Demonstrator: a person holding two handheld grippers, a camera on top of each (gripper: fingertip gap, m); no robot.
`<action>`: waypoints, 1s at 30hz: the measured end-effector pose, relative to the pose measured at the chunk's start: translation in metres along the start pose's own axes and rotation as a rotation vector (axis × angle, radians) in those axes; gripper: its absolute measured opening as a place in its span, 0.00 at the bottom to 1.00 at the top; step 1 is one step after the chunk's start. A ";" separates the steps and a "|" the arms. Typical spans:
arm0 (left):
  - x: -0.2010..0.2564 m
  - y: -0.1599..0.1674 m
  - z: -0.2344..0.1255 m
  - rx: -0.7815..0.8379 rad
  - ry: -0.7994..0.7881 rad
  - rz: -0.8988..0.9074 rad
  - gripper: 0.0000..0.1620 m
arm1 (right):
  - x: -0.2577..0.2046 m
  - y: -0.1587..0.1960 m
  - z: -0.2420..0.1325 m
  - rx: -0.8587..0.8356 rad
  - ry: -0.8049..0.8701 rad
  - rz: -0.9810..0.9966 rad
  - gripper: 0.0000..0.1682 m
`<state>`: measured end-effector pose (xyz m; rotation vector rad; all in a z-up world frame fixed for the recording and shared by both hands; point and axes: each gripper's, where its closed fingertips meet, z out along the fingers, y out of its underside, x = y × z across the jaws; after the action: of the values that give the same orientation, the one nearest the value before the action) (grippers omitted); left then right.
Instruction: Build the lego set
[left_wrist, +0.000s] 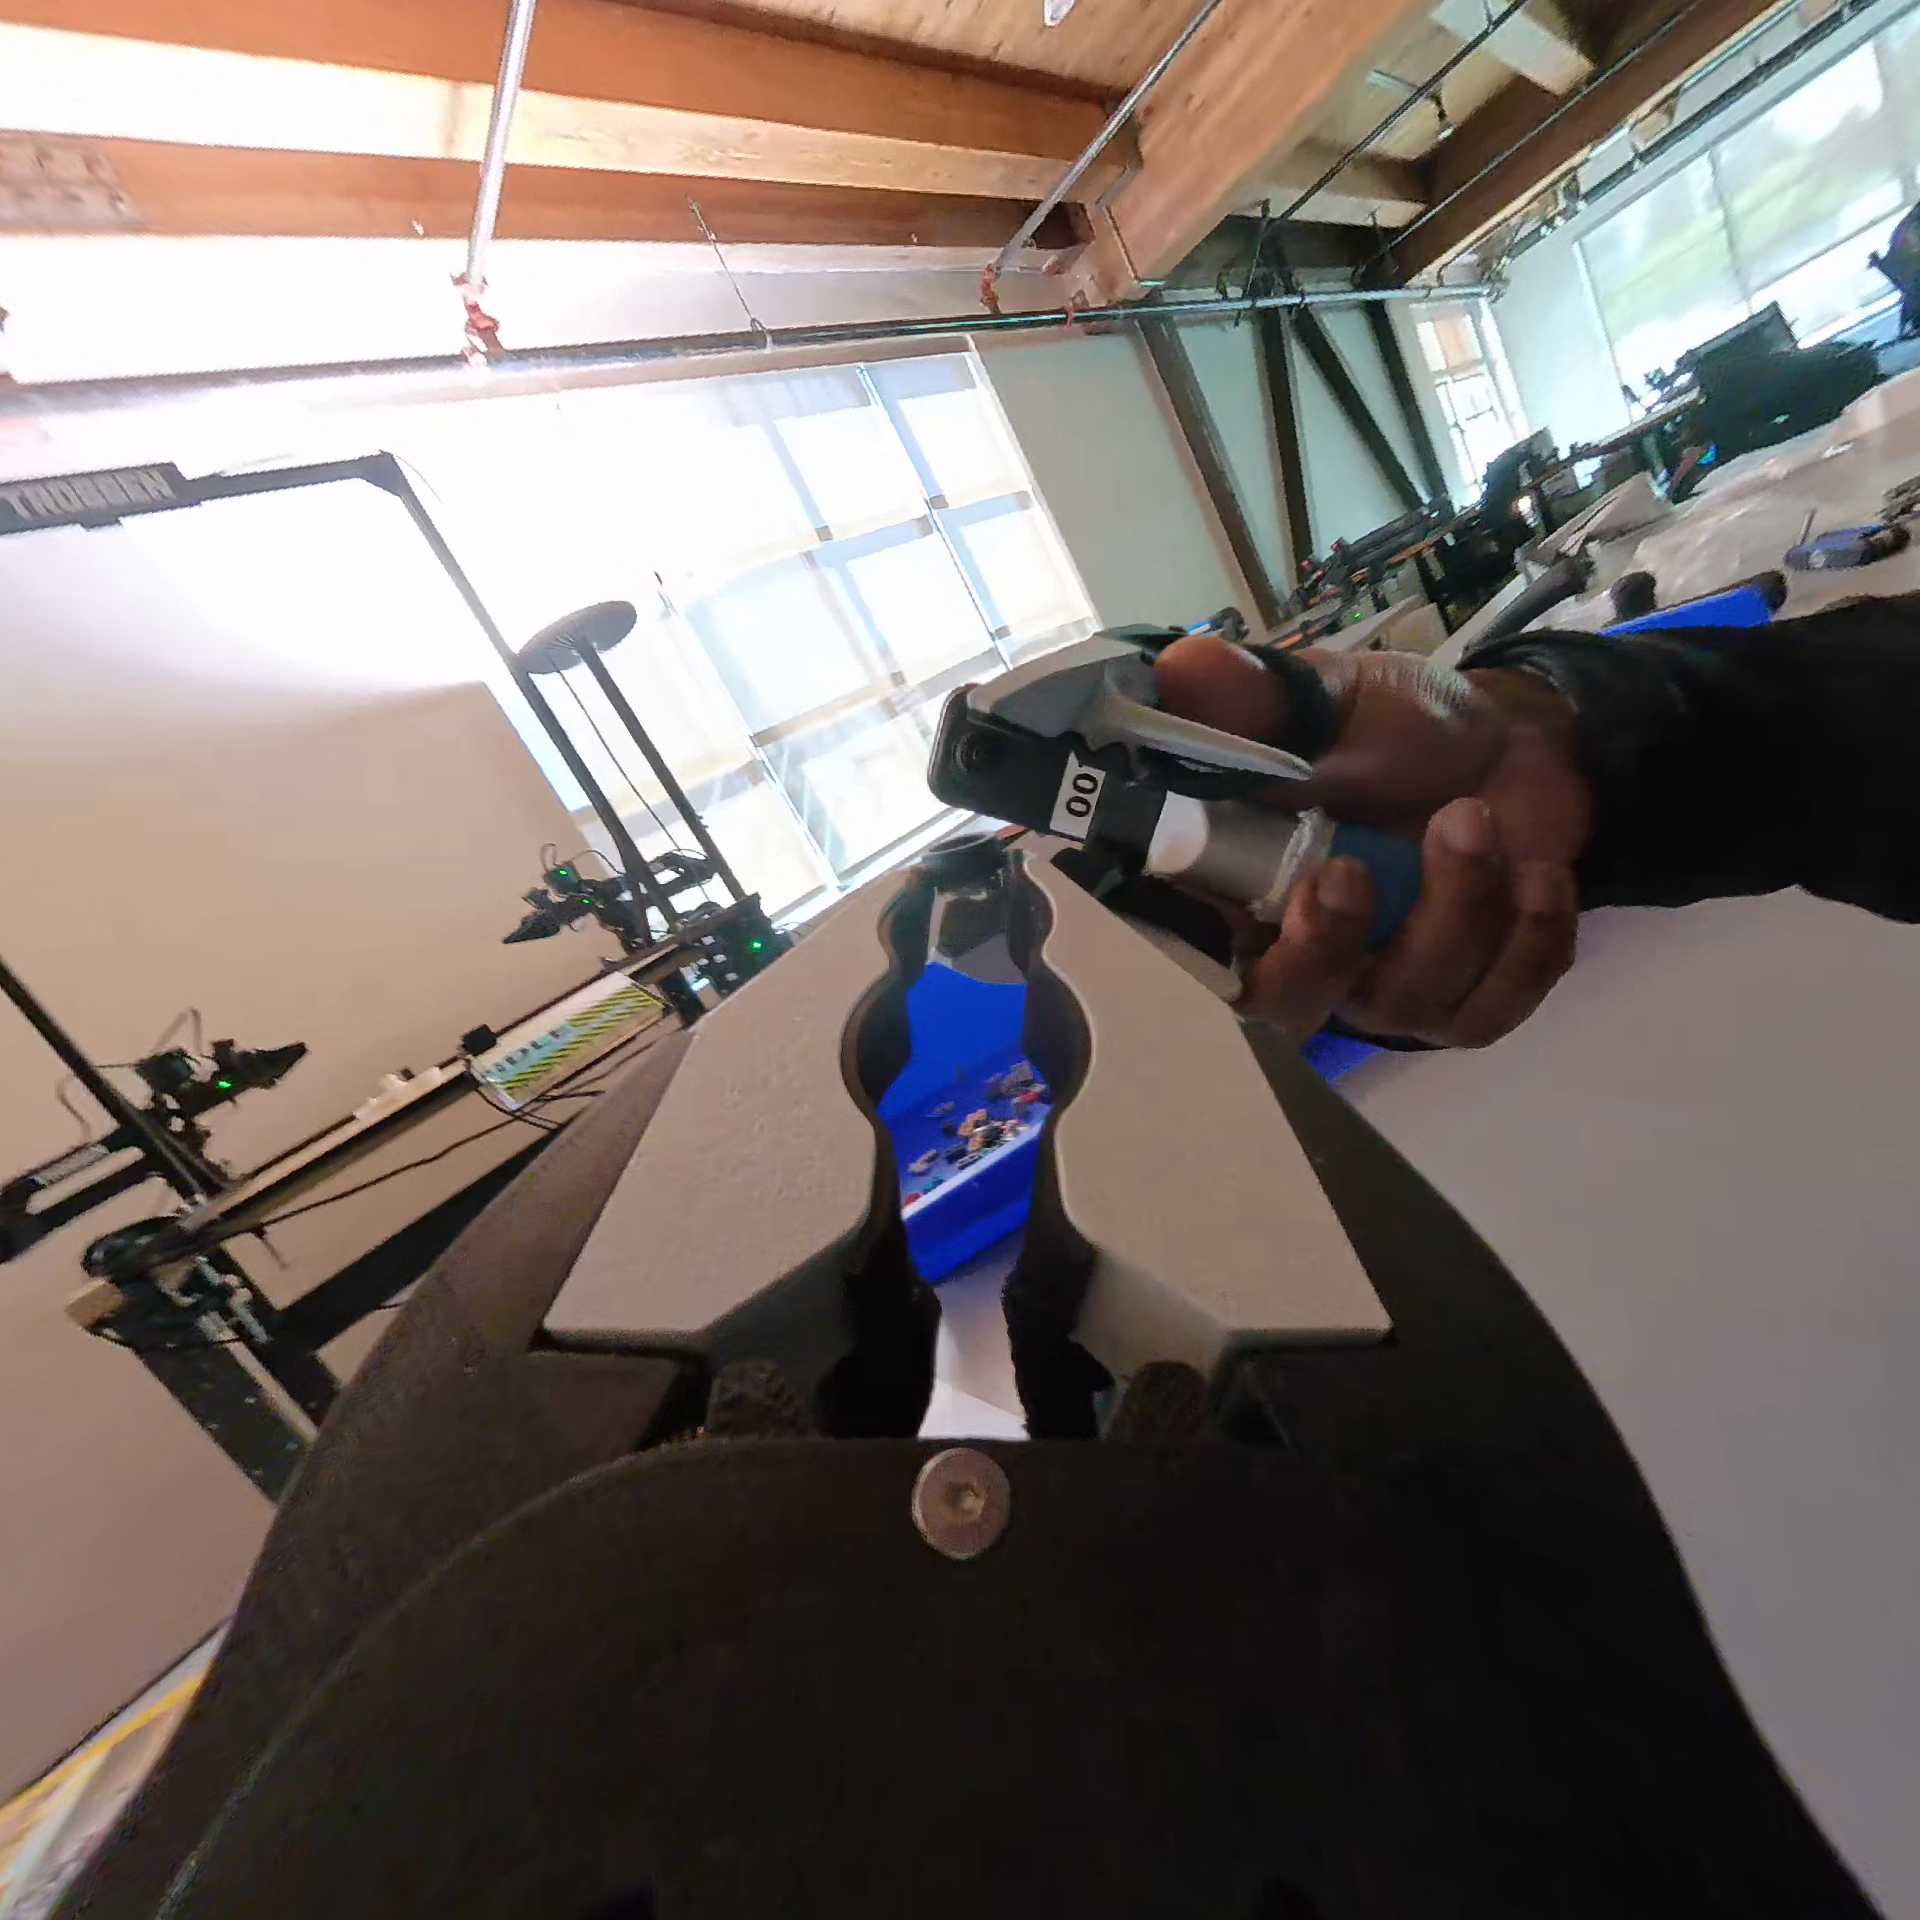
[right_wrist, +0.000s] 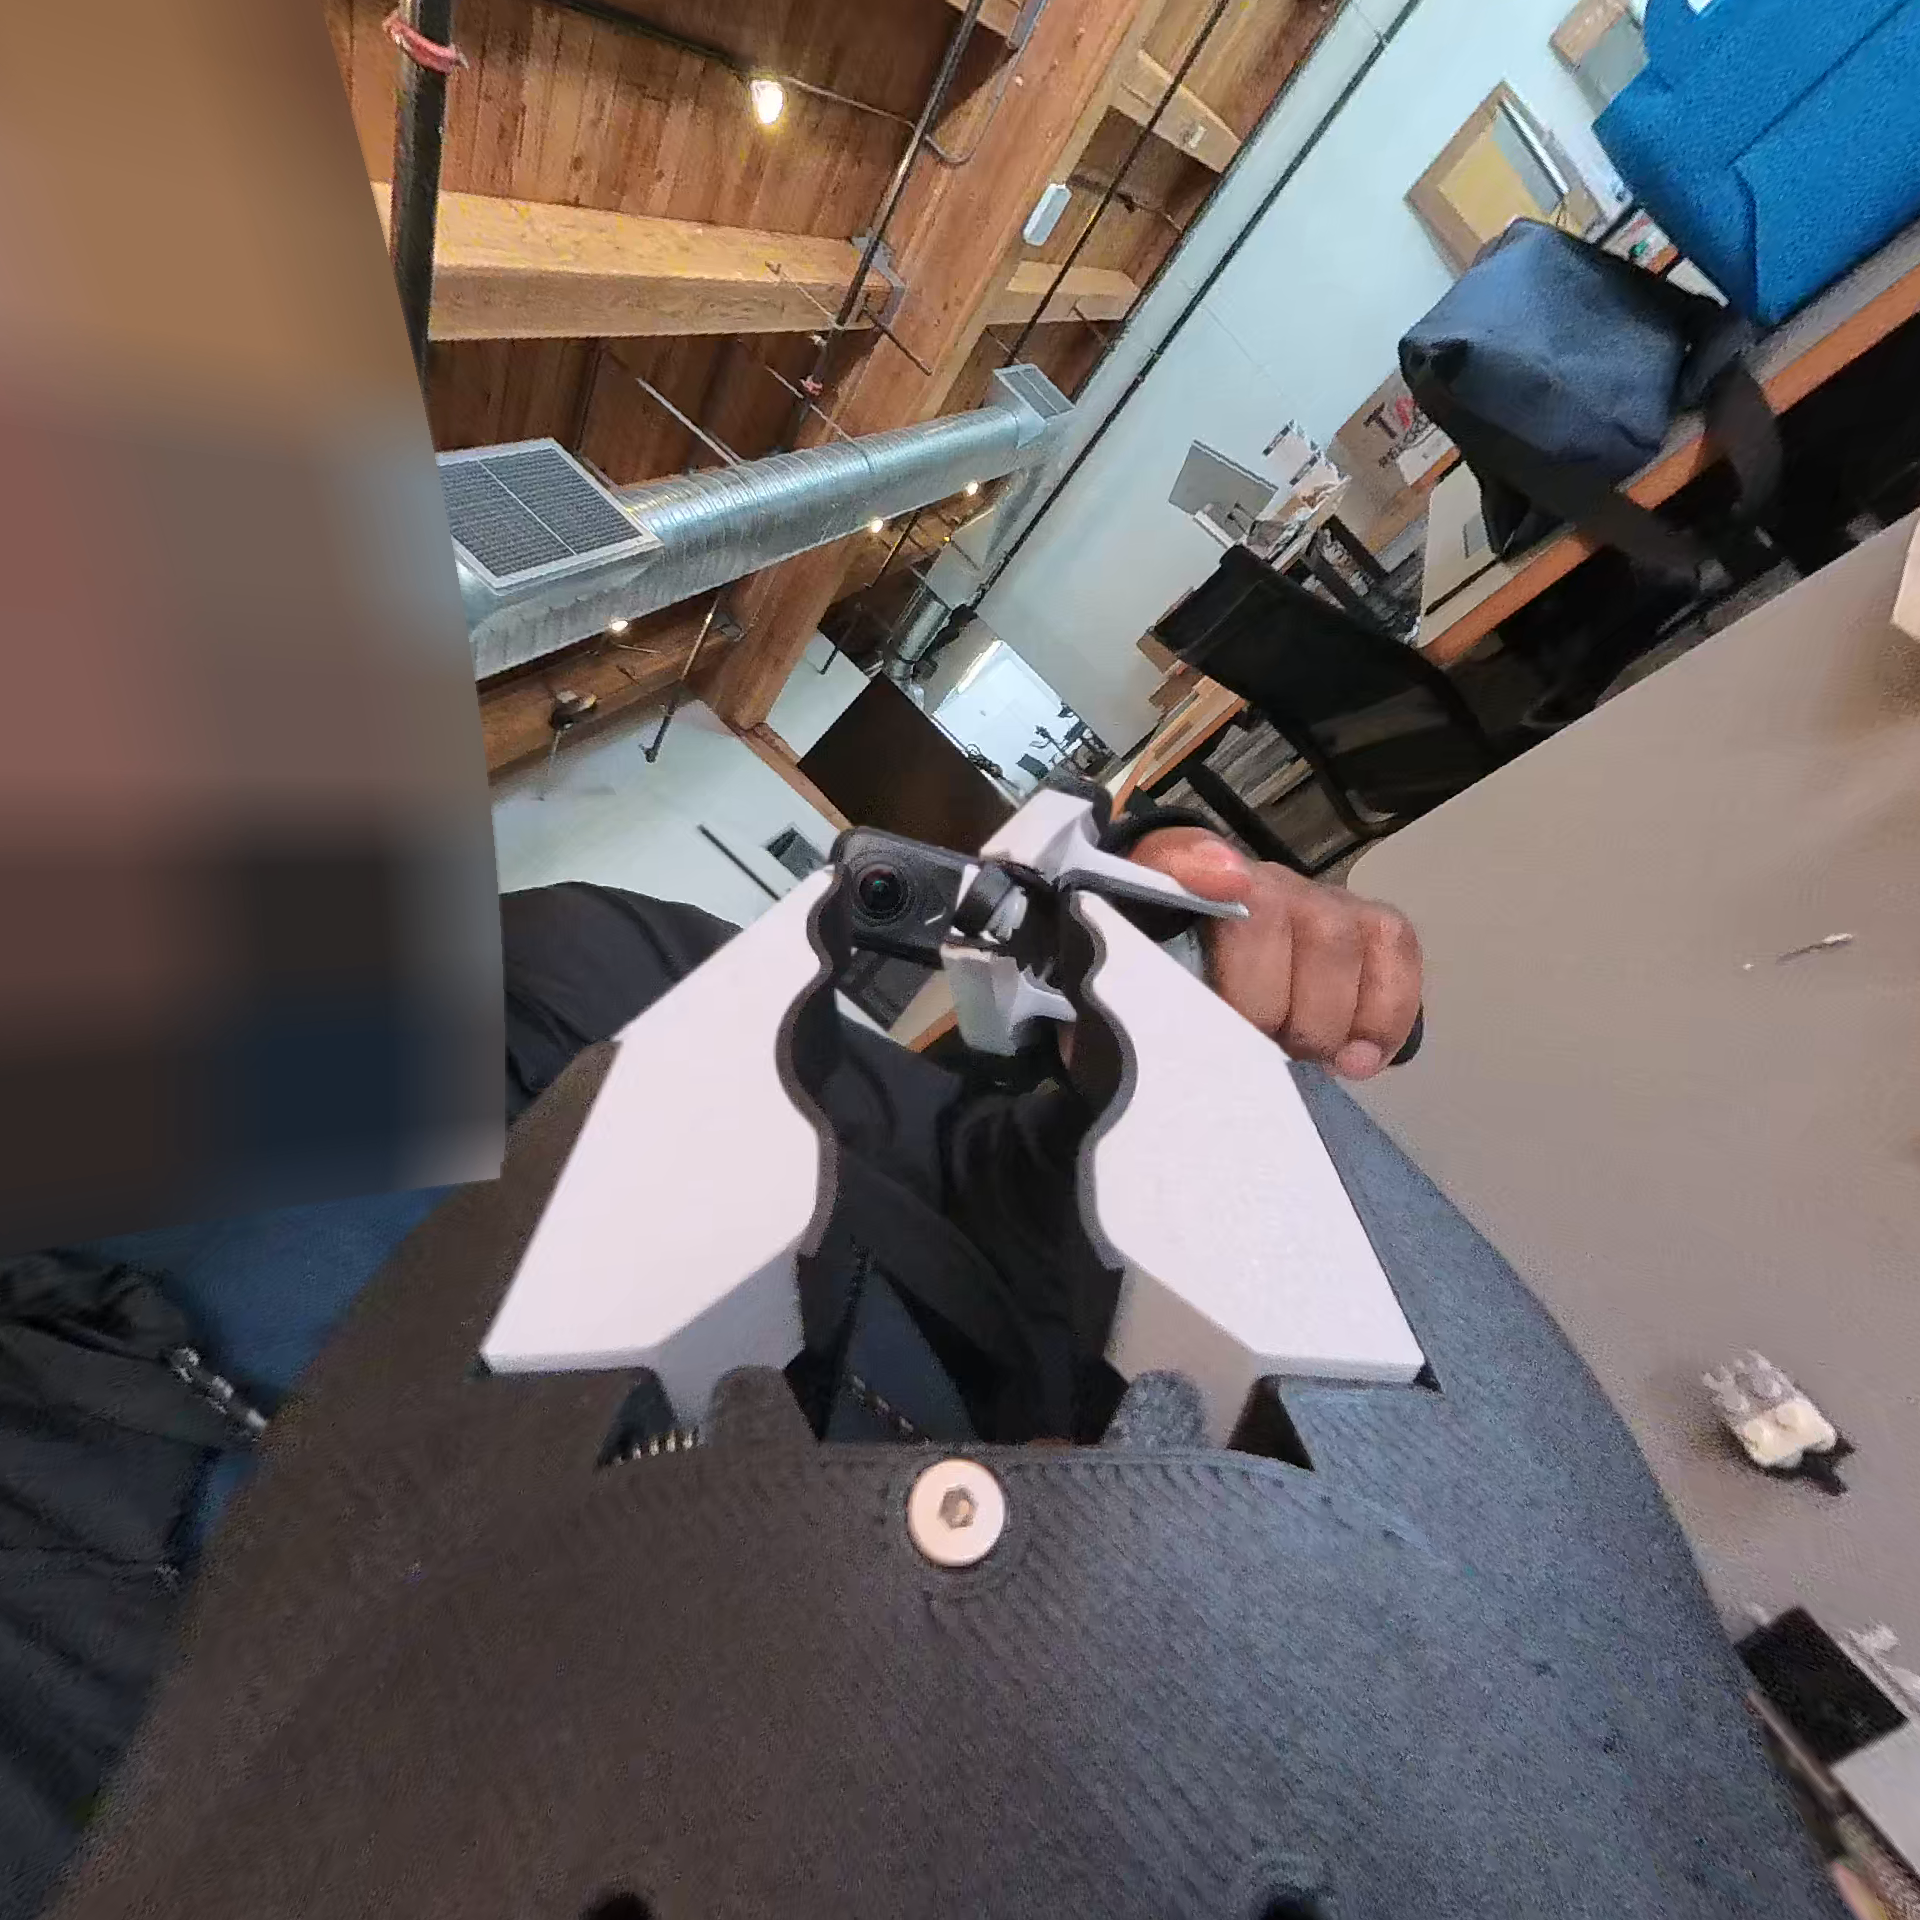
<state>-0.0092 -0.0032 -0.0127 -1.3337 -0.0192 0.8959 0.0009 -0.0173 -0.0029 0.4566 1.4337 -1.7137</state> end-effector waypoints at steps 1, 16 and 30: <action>0.000 -0.001 0.000 0.000 -0.006 0.020 0.09 | 0.000 0.001 0.000 -0.004 -0.003 0.014 0.24; 0.006 0.004 0.003 -0.005 -0.006 0.043 0.09 | 0.006 0.004 -0.003 -0.038 0.053 -0.085 0.06; -0.003 -0.011 0.000 0.157 0.283 -0.881 0.09 | -0.001 -0.008 -0.008 -0.145 0.399 -0.928 0.06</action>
<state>-0.0056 -0.0045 -0.0020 -1.1251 -0.2884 -0.0378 -0.0062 -0.0094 0.0005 0.0205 2.2705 -2.2722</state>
